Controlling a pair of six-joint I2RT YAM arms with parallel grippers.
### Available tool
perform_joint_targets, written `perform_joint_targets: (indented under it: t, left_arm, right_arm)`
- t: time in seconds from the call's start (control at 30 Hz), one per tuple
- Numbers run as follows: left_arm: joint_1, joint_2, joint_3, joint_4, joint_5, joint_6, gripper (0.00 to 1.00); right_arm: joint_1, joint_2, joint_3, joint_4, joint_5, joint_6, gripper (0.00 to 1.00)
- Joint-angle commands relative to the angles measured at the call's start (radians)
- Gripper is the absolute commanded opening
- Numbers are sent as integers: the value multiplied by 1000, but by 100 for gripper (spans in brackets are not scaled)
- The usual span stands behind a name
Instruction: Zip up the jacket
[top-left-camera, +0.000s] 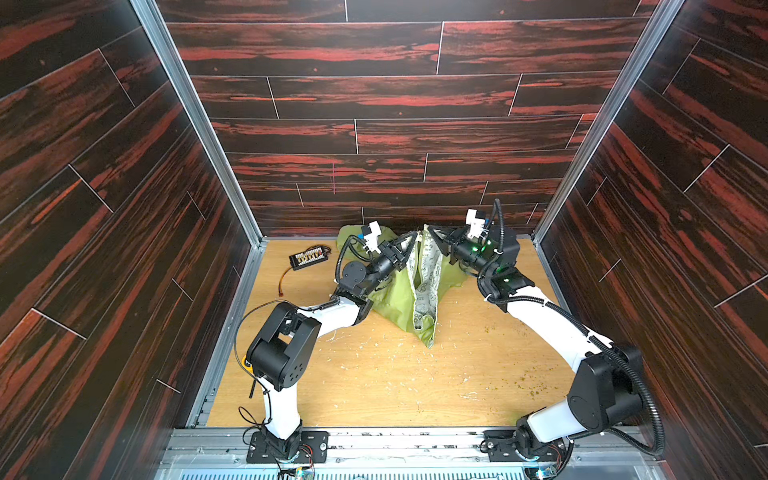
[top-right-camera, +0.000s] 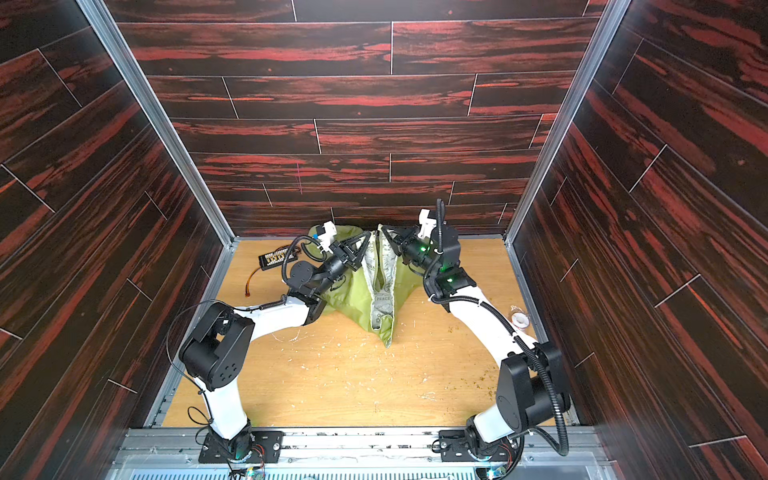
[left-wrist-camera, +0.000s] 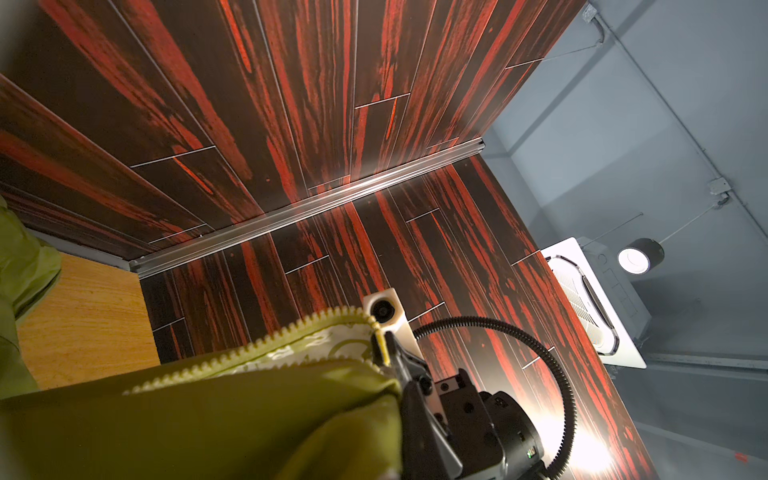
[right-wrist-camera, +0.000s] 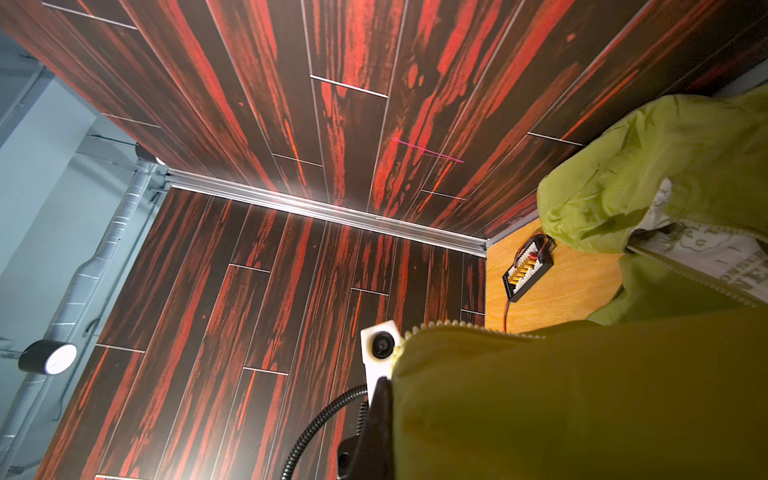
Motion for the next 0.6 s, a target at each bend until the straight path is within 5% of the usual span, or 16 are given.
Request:
perform_joint_targets:
  t: [0.0,0.57]
  left_arm:
    - [-3,-15,35,69,-9,0,0]
    - [-5,-4,41,69,-5,-9,0]
  right_arm:
    - [-2,-18,-5,14,6,11,0]
    - [2,8,19,45,-41,19,0]
